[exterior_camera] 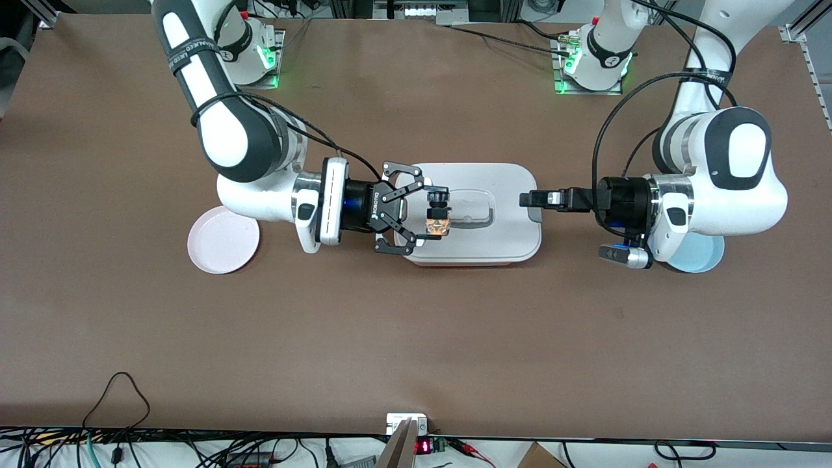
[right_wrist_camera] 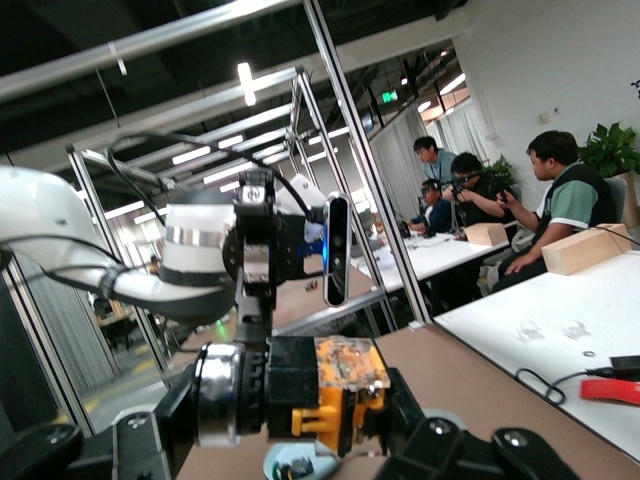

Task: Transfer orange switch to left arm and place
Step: 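Carry the switch over the box while the left gripper approaches it, then close the left gripper on the orange switch held by the right gripper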

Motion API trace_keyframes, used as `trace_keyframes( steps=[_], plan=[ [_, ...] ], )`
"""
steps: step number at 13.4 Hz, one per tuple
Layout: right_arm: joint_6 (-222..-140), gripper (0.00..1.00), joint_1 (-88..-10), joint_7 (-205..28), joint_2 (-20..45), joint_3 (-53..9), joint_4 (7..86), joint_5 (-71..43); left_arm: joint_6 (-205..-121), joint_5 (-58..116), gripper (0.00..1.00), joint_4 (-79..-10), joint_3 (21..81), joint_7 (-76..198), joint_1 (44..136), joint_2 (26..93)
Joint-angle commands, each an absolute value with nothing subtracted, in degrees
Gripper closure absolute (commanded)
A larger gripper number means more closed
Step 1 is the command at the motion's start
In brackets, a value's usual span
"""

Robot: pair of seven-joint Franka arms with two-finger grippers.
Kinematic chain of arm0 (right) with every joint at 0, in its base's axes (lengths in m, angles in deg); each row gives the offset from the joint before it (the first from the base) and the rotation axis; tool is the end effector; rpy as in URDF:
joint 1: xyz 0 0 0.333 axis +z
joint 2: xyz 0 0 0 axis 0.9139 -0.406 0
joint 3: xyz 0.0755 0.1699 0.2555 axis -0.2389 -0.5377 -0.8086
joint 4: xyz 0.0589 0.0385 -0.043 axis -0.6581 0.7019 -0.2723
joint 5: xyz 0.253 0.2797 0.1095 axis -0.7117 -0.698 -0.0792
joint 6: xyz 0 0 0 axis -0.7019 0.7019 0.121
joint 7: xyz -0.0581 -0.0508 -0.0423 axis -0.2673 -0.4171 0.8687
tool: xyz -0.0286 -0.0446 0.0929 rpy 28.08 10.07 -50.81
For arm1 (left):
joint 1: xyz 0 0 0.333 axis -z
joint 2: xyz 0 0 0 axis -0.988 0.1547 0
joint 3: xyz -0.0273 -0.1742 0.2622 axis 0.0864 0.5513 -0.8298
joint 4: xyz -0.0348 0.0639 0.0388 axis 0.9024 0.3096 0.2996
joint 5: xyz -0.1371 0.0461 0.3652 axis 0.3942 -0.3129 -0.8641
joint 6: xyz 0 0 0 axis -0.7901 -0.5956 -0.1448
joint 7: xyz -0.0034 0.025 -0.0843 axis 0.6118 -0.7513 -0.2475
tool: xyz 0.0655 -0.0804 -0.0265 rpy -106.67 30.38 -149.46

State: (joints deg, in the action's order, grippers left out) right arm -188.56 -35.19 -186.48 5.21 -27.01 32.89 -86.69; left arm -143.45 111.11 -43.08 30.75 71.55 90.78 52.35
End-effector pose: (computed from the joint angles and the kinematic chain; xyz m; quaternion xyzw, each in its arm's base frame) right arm 0.6168 0.4078 0.4208 -0.5985 -0.3714 -0.4481 0.5505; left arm 0.6304 -0.1867 0.4682 0.7108 0.1287 -0.1363 0.6780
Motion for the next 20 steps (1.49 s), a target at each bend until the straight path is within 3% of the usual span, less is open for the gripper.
trace_keyframes(
  steps=[1, 9, 12, 20],
  plan=[
    [-189.91, 1.00, -34.50, -189.26, 3.26, -26.52, 30.51, -84.67, -147.68, 113.07, 0.00, -44.67, 30.19, 70.11, 94.27, 50.71],
    [-191.31, 1.00, -33.97, -193.05, 2.20, -26.52, 30.51, -84.84, -151.47, 114.64, 0.00, -44.40, 30.19, 78.02, 96.30, 53.34],
    [-197.11, 1.00, -31.25, -192.88, 1.59, -26.78, 28.77, -85.45, -152.53, 117.80, 0.00, -44.31, 30.19, 78.20, 96.91, 54.83],
    [-197.38, 1.00, -30.89, -193.23, 1.06, -26.78, 28.49, -85.46, -154.11, 120.18, 0.00, -43.87, 30.19, 84.18, 98.06, 58.62]
  ],
)
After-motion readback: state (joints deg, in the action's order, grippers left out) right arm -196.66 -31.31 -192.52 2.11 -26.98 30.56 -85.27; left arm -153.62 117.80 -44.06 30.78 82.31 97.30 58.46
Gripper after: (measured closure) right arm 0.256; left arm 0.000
